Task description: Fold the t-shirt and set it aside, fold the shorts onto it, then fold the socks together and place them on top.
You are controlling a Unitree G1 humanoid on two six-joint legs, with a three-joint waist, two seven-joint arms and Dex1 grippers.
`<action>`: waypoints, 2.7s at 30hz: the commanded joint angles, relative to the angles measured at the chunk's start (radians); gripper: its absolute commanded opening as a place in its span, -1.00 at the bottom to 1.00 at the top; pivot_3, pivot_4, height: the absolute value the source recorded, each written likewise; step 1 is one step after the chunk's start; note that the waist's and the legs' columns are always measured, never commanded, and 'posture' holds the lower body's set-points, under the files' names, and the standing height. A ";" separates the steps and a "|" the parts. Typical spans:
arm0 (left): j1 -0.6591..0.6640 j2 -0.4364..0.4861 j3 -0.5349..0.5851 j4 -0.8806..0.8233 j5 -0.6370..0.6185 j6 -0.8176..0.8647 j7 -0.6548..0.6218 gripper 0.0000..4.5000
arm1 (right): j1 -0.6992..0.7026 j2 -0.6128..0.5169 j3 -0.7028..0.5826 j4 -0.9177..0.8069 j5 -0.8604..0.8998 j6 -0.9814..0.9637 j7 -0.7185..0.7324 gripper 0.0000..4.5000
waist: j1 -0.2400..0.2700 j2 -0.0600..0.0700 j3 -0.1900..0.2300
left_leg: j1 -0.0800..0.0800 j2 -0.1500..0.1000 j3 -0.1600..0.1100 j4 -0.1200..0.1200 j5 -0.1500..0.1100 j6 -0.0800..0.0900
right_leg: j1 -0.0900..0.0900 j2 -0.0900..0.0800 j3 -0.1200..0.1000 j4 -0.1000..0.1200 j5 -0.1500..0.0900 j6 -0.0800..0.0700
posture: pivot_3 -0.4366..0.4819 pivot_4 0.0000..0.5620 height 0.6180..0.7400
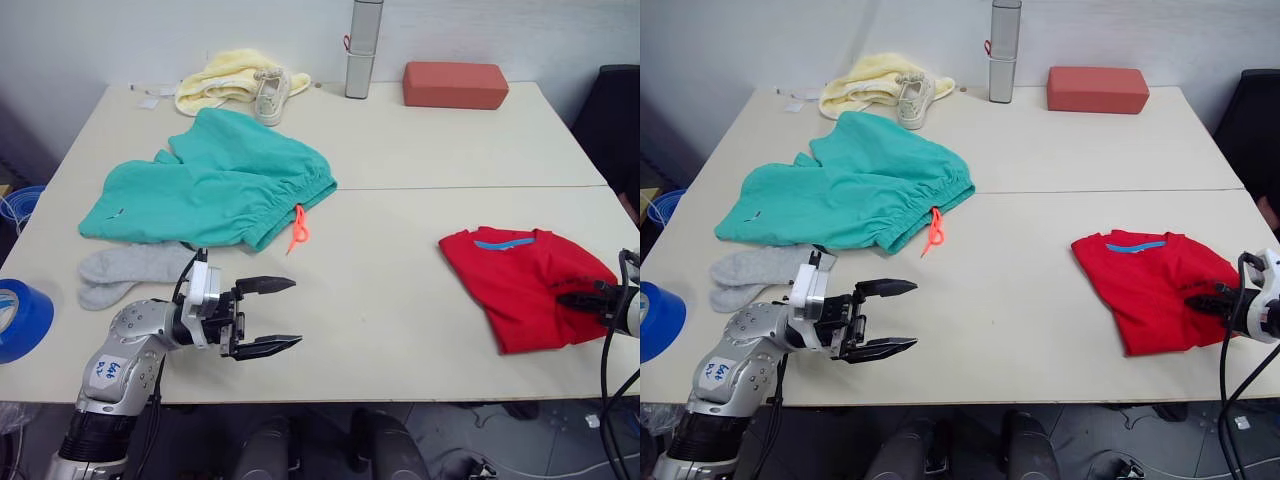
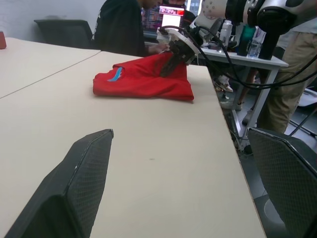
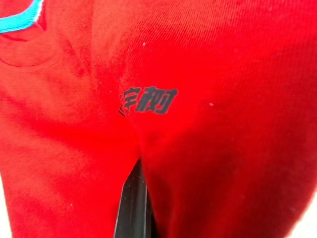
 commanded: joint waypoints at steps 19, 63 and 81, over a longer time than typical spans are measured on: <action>-0.006 0.016 0.030 0.012 -0.007 -0.016 -0.024 1.00 | -0.016 -0.112 -0.088 0.080 -0.098 0.046 0.045 1.00 | 0.006 0.000 0.000 | 0.000 0.000 -0.002 0.003 -0.005 -0.004 | 0.001 -0.002 0.000 0.000 0.000 0.000 | -0.05 -0.47 1.00; 0.665 0.051 0.817 0.161 0.024 -0.167 0.242 1.00 | 0.675 0.567 -0.234 -0.654 -0.003 -1.438 0.568 1.00 | -0.002 -0.003 -0.001 | 0.016 0.003 -0.002 -0.007 -0.011 -0.004 | 0.010 -0.001 0.001 0.001 -0.013 -0.023 | -0.05 -0.47 1.00; -0.007 0.312 0.360 0.427 0.198 -0.096 0.150 1.00 | 0.666 0.608 -0.139 -1.123 -0.151 -1.091 -0.054 1.00 | -0.005 -0.001 0.000 | 0.015 0.001 -0.015 -0.008 -0.003 -0.010 | 0.015 -0.003 -0.015 0.009 -0.008 -0.013 | -0.05 -0.47 1.00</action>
